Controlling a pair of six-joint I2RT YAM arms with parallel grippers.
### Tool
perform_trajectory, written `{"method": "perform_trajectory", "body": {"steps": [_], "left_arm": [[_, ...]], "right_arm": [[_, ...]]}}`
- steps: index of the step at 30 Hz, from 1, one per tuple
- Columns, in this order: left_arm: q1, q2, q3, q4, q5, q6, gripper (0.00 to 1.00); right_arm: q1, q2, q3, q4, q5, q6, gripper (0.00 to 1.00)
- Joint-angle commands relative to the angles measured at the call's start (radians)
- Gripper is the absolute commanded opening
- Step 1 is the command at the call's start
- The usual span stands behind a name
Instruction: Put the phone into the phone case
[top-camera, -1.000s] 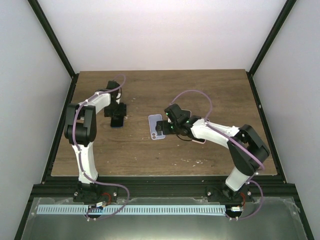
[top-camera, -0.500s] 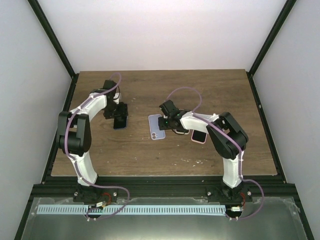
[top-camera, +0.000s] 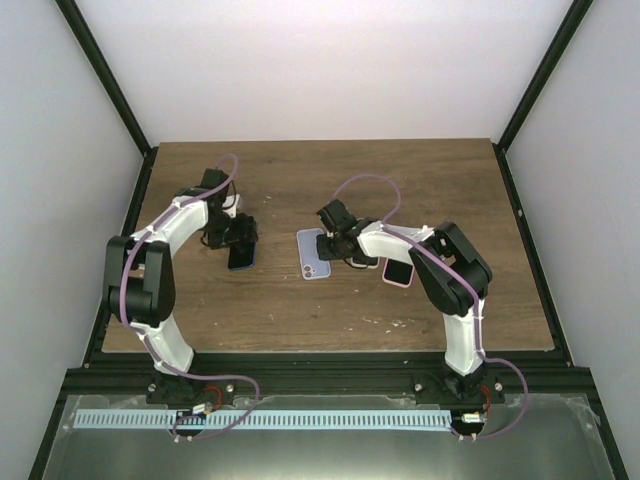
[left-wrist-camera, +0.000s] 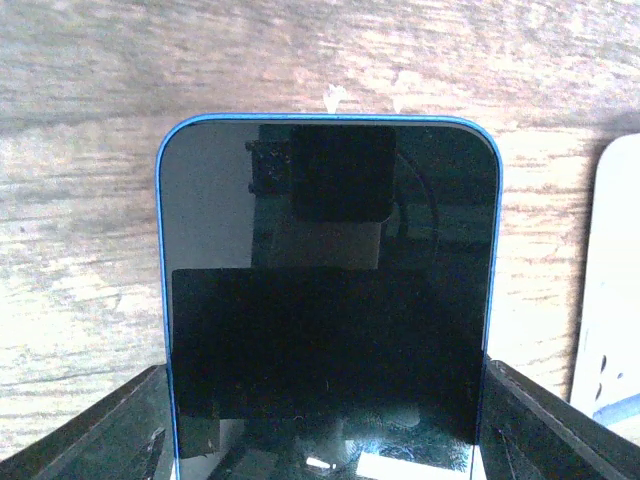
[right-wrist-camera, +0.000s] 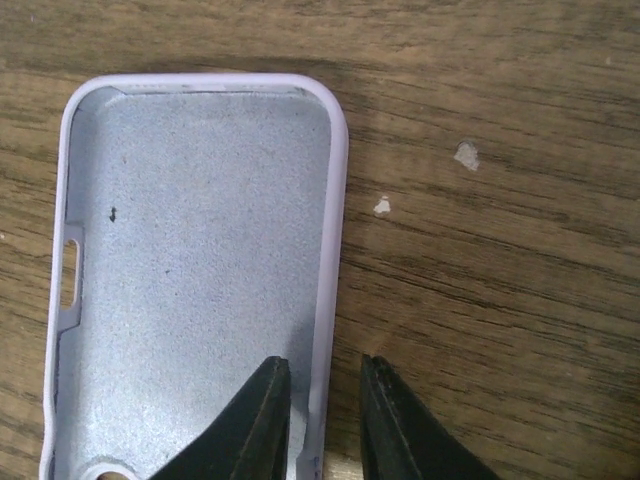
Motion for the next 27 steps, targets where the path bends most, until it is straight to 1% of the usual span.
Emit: {"method": "perform_trajectory", "body": {"steps": [1, 4, 7, 9, 16, 20, 22, 24, 27], "left_arm": [[-0.003, -0.061, -0.034, 0.038, 0.050, -0.013, 0.59], [-0.004, -0.077, -0.057, 0.050, 0.077, -0.021, 0.59], [-0.003, -0.092, -0.073, 0.055, 0.093, -0.026, 0.58], [-0.002, -0.099, -0.077, 0.055, 0.112, -0.026, 0.58], [-0.004, -0.141, -0.112, 0.081, 0.181, -0.050, 0.56], [-0.009, -0.160, -0.148, 0.114, 0.220, -0.074, 0.55], [-0.023, -0.161, -0.164, 0.126, 0.226, -0.080, 0.54], [-0.045, -0.160, -0.178, 0.136, 0.227, -0.087, 0.54], [-0.086, -0.151, -0.192, 0.162, 0.230, -0.110, 0.54]], "right_arm": [[0.005, -0.013, -0.002, -0.039, 0.008, 0.013, 0.18], [0.012, -0.005, 0.006, -0.051, 0.015, 0.018, 0.12], [0.019, -0.009, 0.010, -0.067, 0.014, 0.037, 0.01], [0.024, -0.016, 0.010, -0.077, 0.007, 0.061, 0.01], [0.072, -0.055, -0.024, -0.095, -0.027, 0.221, 0.01], [0.092, -0.084, -0.103, -0.018, -0.129, 0.353, 0.01], [0.102, -0.097, -0.138, 0.020, -0.156, 0.395, 0.02], [0.111, -0.117, -0.154, 0.034, -0.156, 0.409, 0.04], [0.112, -0.155, -0.176, 0.053, -0.150, 0.411, 0.16]]}}
